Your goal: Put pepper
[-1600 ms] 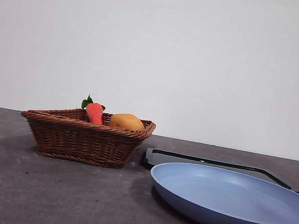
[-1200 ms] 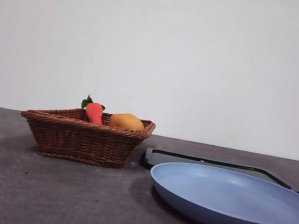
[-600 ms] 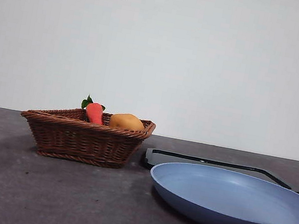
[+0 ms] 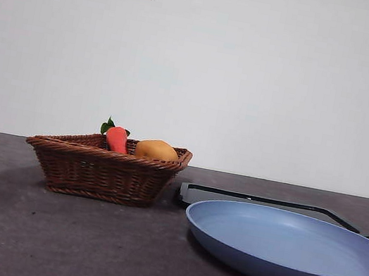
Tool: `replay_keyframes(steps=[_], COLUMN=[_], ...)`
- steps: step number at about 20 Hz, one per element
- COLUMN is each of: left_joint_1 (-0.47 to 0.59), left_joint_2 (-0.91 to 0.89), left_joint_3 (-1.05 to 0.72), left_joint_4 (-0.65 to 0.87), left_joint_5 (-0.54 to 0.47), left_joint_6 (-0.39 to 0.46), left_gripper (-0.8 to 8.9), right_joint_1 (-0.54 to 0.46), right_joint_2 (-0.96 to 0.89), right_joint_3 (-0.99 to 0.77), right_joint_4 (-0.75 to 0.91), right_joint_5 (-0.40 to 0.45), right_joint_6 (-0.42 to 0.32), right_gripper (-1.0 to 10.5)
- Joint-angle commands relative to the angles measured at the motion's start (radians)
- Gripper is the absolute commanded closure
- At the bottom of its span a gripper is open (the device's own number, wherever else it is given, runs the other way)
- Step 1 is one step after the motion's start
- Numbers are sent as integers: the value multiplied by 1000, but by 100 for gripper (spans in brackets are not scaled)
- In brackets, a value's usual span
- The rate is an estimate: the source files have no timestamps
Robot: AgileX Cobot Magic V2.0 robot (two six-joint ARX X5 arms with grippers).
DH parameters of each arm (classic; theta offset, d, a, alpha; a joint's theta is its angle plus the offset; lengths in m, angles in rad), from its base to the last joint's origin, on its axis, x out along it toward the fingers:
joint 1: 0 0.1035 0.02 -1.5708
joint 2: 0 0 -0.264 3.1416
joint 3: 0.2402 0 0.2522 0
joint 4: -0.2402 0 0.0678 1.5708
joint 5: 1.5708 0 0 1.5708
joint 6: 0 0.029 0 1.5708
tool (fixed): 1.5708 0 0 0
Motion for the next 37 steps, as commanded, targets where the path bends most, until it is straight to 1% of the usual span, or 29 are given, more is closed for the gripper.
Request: replay_keyframes(steps=[1, 4, 5, 6, 7, 8, 9, 13, 16, 25, 29, 34, 37], left_joint_1=[2, 2, 2, 2, 2, 2, 2, 2, 2, 2, 2, 2, 2], left_joint_2=[25, 28, 28, 28, 28, 28, 28, 28, 28, 28, 28, 28, 28], left_joint_3=[27, 30, 30, 30, 30, 30, 31, 31, 31, 31, 31, 31, 31], left_joint_4=[-18, -17, -17, -17, -16, -17, -17, -17, -17, -10, -9, -8, -2], left_joint_5=[8, 7, 7, 6, 5, 5, 6, 8, 8, 8, 8, 7, 7], left_joint_6=[60, 60, 58, 55, 55, 55, 50, 48, 48, 48, 48, 48, 48], left_gripper=[807, 800, 761, 688, 549, 476, 465, 465, 465, 465, 465, 465, 465], right_joint_1=[2, 2, 2, 2, 2, 2, 2, 2, 2, 11, 16, 16, 17], right_joint_2=[30, 50, 53, 56, 60, 64, 69, 115, 206, 641, 791, 903, 944], right_joint_3=[32, 32, 32, 32, 32, 32, 32, 32, 32, 32, 32, 32, 32], right_joint_4=[-41, -42, -42, -42, -42, -42, -42, -39, 2, 214, 286, 352, 360], right_joint_5=[-1, 0, 0, 0, 0, 0, 0, 0, 1, 3, 7, 7, 6], right_joint_6=[-75, -74, -74, -74, -73, -70, -68, -62, -62, -60, -68, -74, -83], right_gripper=[941, 932, 915, 861, 765, 678, 638, 635, 636, 636, 637, 667, 728])
